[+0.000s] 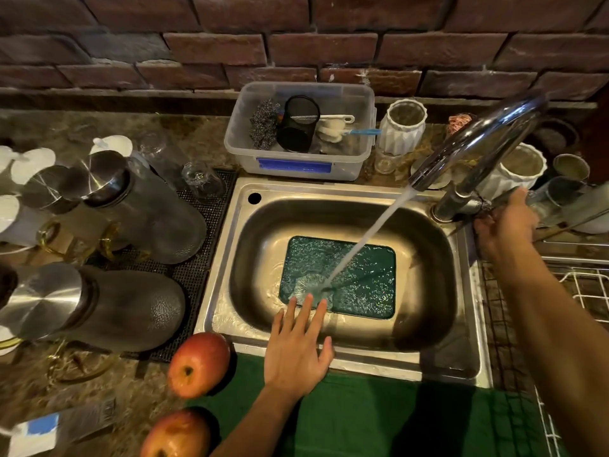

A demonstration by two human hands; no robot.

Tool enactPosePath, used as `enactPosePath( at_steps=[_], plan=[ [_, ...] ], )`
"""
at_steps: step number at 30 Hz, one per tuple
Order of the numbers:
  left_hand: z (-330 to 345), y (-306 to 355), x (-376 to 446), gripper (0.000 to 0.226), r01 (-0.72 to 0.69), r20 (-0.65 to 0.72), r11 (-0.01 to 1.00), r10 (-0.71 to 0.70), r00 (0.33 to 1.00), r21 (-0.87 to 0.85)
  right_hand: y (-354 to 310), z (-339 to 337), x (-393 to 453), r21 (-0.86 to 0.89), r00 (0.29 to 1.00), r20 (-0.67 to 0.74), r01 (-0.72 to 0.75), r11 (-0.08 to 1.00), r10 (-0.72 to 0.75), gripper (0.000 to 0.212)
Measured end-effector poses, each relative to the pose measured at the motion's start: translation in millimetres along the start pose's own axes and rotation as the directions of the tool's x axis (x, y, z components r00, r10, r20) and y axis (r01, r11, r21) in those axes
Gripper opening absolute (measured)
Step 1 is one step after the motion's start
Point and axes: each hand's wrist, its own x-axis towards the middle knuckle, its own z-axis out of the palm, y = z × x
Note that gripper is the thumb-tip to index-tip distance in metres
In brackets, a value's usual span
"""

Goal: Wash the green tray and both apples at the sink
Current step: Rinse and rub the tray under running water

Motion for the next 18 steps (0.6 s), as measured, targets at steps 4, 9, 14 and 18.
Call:
enactPosePath(
  at_steps=[4, 9, 14, 18],
  plan=[
    [0, 0, 1, 0.072, -0.005, -0.013, 1.000, 0.005, 1.000, -0.001, 2, 6, -1, 0.020, 0.999, -0.014, 0.046, 0.999, -0.045, 0.029],
    [-1, 0, 0, 0.074, -0.008, -0.021, 1.000, 0.008, 1.000, -0.014, 3, 2, -2, -0.043, 0.998, 0.006, 0.060, 0.997, -0.060, 0.023],
    [-2, 2, 0, 0.074, -0.008, -0.028, 0.999, 0.007, 1.000, -0.043, 31, -8, -13, -0.253, 0.978, 0.044, 0.207, 0.945, -0.202, 0.019],
    [-10, 8, 15, 0.071, 0.142, 0.003, 0.976, -0.143, 0.990, -0.168, 94, -24, -30, -0.418, 0.960, 0.170, 0.276, 0.865, -0.224, 0.029]
  ],
)
